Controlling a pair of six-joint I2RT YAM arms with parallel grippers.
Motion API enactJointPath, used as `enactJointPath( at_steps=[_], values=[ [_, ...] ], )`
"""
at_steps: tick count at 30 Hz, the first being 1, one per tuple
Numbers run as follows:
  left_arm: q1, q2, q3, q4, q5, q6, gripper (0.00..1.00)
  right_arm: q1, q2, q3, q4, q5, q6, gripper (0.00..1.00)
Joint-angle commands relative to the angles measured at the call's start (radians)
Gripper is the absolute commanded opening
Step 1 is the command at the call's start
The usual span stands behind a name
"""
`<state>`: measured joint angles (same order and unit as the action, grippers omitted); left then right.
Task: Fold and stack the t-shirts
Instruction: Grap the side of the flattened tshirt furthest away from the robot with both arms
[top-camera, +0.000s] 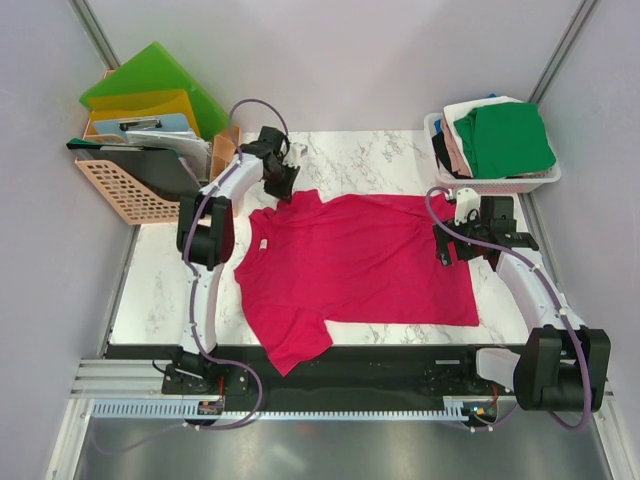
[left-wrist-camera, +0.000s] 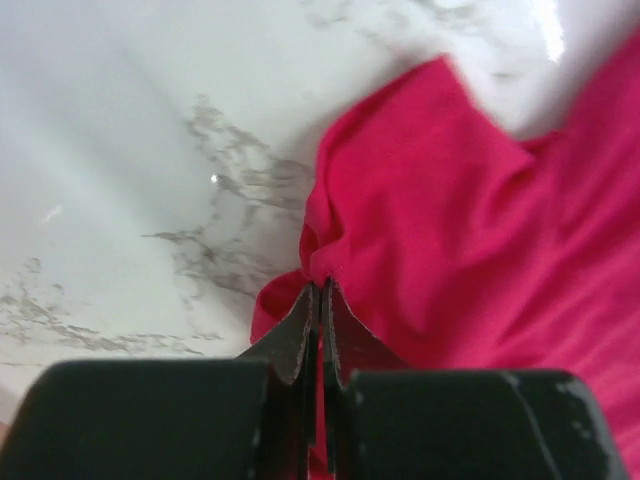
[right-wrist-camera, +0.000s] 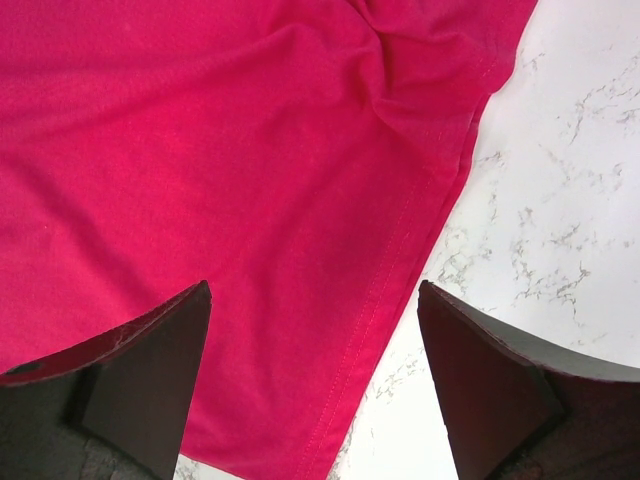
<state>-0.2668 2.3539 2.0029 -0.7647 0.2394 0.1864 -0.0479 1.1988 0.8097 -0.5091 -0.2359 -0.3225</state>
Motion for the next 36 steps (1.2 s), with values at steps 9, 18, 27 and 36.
enactJointPath(
  at_steps=[9,18,27,36],
  values=[
    [-0.077,-0.441,-0.171,0.051,0.034,0.039,0.02,0.002,-0.004,0.002,0.014,-0.020,-0.016,0.92],
    [-0.075,-0.740,-0.559,-0.008,0.136,-0.007,0.02,0.000,-0.030,0.019,0.009,-0.016,-0.023,0.93],
    [-0.075,-0.858,-0.722,0.013,0.118,-0.004,0.02,0.000,0.022,0.063,0.009,0.032,-0.009,0.93],
    [-0.074,-0.872,-0.823,0.061,0.118,-0.018,0.02,0.002,0.278,0.262,0.004,0.029,0.048,0.89]
  ],
)
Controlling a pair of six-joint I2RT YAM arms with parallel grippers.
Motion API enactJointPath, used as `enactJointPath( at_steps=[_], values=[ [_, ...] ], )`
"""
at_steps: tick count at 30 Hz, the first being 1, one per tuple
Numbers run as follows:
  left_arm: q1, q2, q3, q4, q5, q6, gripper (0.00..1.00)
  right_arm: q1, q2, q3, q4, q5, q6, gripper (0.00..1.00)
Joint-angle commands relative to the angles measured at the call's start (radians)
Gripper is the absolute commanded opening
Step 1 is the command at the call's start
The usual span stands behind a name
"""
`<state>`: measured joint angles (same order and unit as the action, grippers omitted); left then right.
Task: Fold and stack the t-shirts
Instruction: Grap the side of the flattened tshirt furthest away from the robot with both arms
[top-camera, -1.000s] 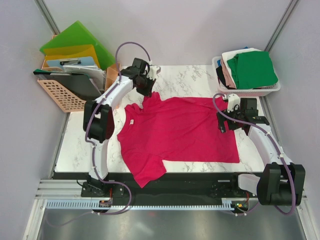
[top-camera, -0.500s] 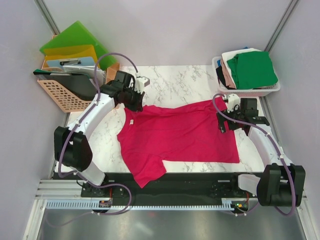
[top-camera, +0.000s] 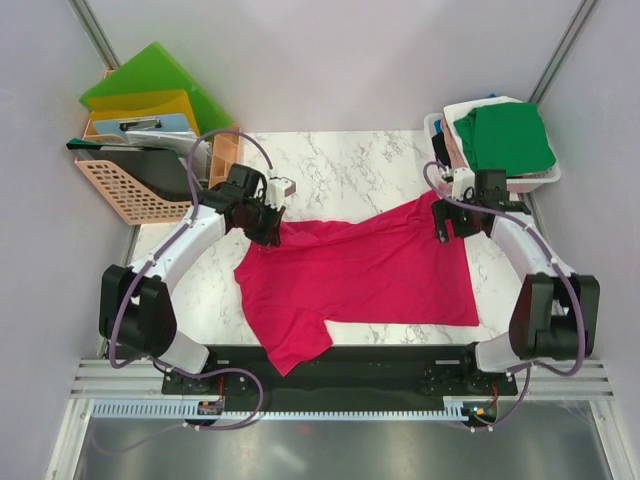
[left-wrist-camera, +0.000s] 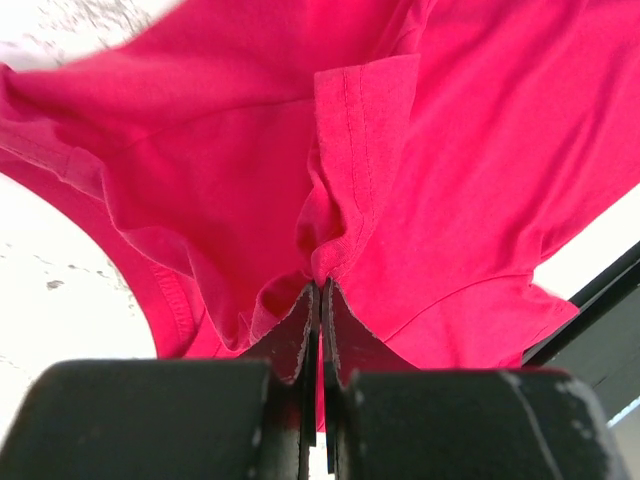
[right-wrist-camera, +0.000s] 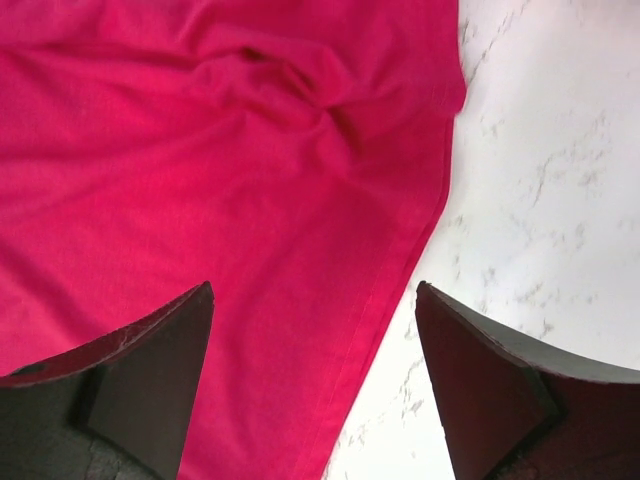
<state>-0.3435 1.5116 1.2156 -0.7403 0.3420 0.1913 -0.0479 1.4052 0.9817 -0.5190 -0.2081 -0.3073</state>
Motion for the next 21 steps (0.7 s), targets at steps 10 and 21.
enactJointPath(
  at_steps=[10,21],
  values=[
    [0.001,-0.054,-0.051,0.044,-0.023,-0.013,0.02,0.034,0.399,0.391,0.039,0.032,0.092,0.86],
    [0.004,-0.119,-0.094,0.032,-0.090,-0.006,0.02,0.120,0.640,0.528,0.100,0.124,0.143,0.84]
  ],
)
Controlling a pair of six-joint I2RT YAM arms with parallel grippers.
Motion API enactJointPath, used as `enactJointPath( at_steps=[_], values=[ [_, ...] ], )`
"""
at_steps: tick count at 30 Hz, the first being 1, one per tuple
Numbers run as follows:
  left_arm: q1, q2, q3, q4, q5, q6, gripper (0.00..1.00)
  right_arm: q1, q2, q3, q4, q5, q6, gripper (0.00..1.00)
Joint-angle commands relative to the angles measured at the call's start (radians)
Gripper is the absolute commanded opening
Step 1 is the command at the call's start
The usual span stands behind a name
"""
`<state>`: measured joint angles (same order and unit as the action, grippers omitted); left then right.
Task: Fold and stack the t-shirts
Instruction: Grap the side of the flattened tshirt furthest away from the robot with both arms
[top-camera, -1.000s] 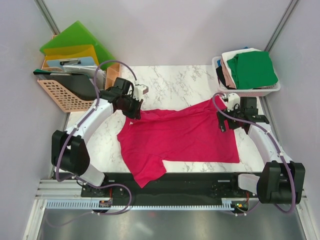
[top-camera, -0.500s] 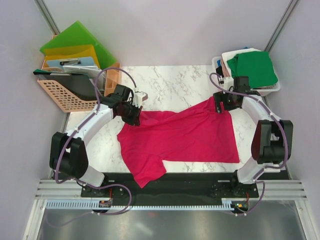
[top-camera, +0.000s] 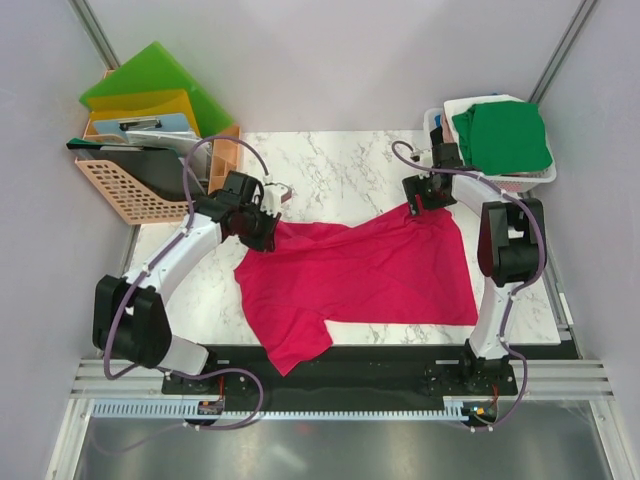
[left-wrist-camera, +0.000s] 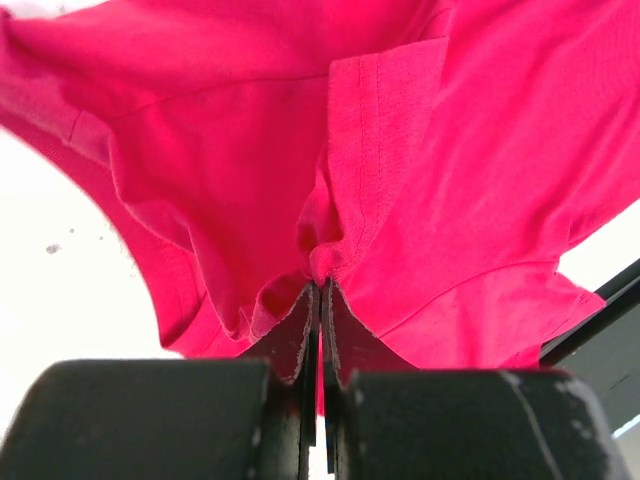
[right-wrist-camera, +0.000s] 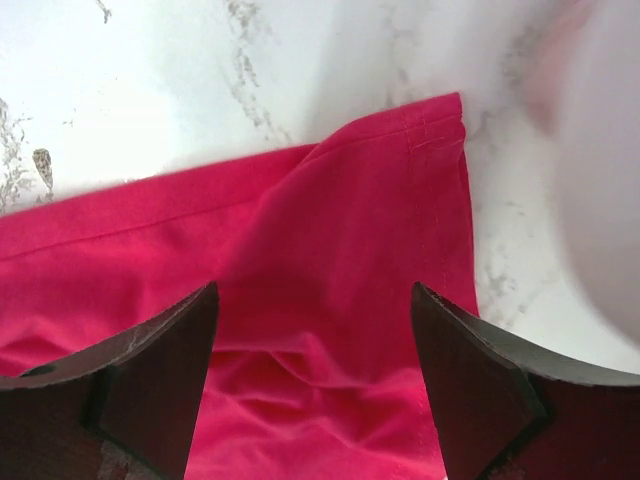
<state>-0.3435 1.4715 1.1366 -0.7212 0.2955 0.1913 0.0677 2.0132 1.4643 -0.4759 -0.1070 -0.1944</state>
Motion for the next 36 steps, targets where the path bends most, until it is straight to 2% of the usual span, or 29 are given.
enactJointPath(
  at_steps=[1,8,15,24,36],
  values=[
    [0.012,-0.091,-0.023,0.012,-0.048,-0.004,0.02,0.012,0.044,0.044,0.063,0.032,0.033,0.84],
    [0.031,-0.114,-0.063,0.011,-0.033,-0.001,0.02,0.027,0.075,0.034,0.108,0.061,0.050,0.84],
    [0.041,-0.085,-0.055,0.020,-0.029,-0.004,0.02,0.047,0.030,-0.013,0.129,0.066,0.032,0.84],
    [0.100,-0.097,-0.093,0.032,-0.009,-0.004,0.02,0.079,0.094,0.067,0.132,0.133,0.033,0.83],
    [0.106,-0.132,-0.118,0.032,0.016,-0.003,0.02,0.124,0.187,0.119,0.215,0.265,0.075,0.82]
  ],
)
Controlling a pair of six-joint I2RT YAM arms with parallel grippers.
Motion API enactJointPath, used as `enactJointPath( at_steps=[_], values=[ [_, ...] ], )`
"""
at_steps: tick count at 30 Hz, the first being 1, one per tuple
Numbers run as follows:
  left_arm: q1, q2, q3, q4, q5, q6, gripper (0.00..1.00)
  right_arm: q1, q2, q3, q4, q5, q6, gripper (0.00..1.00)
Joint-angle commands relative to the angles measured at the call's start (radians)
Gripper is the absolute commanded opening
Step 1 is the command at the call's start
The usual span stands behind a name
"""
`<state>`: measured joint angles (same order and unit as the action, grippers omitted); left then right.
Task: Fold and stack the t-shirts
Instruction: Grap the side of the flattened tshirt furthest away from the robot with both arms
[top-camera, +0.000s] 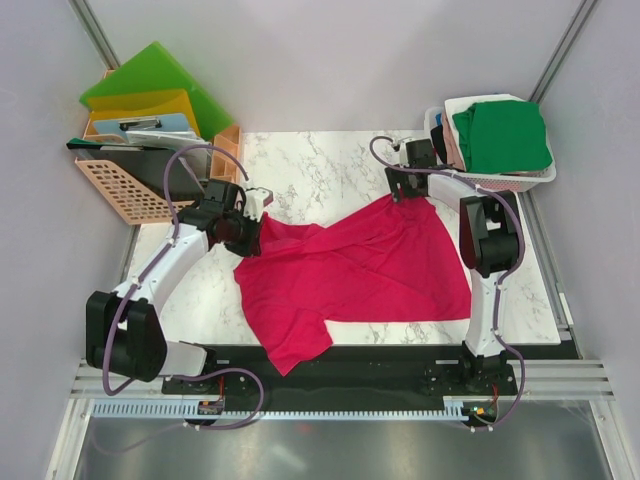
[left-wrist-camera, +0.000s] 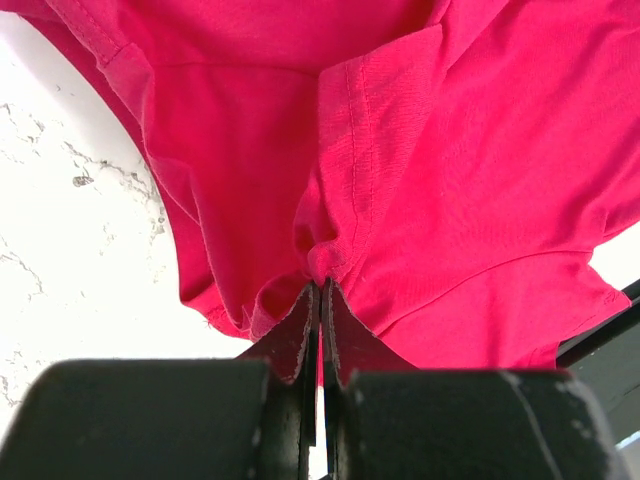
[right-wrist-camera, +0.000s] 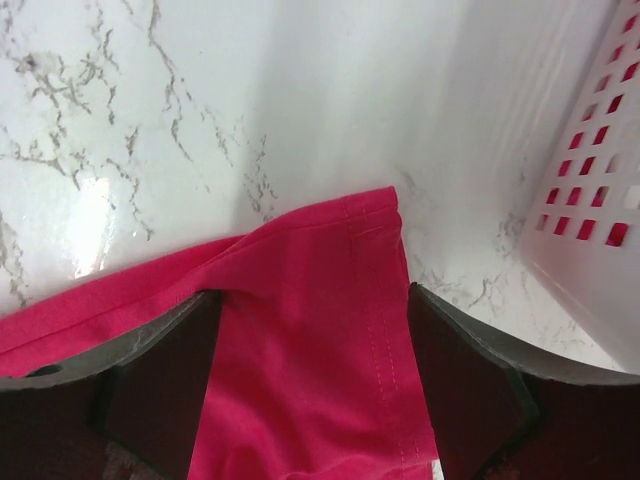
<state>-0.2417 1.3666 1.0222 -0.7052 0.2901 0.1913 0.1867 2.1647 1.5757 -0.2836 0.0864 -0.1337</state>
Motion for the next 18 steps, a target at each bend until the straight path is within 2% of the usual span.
enactJointPath(
  at_steps=[1,14,17,18],
  values=[
    [0.004,-0.029,-0.004,0.016,0.026,-0.001,0.02,0.003,0.032,0.004,0.041,0.093,0.014,0.82],
    [0.004,-0.012,-0.011,0.015,0.021,0.008,0.02,0.002,-0.043,0.001,0.127,0.095,0.019,0.82],
    [0.004,-0.011,-0.014,0.015,0.018,0.008,0.02,-0.004,-0.054,-0.009,0.126,0.073,0.019,0.81],
    [0.004,-0.011,-0.014,0.015,0.020,0.011,0.02,-0.009,-0.077,-0.032,0.130,0.015,0.019,0.81]
  ],
)
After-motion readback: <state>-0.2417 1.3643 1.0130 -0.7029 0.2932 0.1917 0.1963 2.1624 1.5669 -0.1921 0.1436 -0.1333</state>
